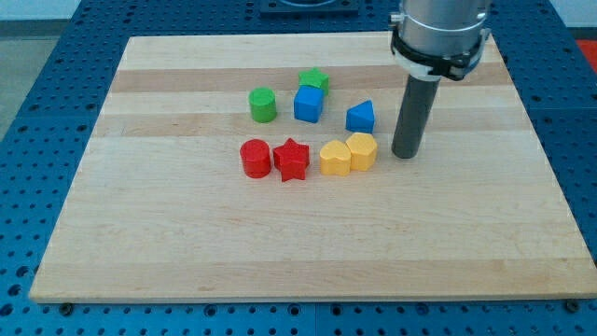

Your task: Move the yellow hexagon along with the yellow heart closer to the red star

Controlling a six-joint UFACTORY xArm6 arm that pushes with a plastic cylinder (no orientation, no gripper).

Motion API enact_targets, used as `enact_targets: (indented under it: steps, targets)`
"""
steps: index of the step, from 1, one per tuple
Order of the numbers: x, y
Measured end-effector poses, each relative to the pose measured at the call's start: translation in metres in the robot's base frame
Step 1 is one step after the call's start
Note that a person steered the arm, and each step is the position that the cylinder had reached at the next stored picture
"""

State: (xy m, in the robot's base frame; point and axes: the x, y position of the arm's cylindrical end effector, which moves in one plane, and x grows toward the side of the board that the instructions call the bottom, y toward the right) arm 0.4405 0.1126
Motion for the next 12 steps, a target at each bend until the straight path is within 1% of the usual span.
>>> enact_targets:
  steps: [1, 3, 4, 7, 8, 11, 12]
  targets:
    - [0.000, -0.016]
    - [0.000, -0.030]
    - [0.000, -0.030]
    - [0.022, -0.030]
    - [0.022, -0.030]
    - [-0.011, -0.025]
    - [-0.012, -0.026]
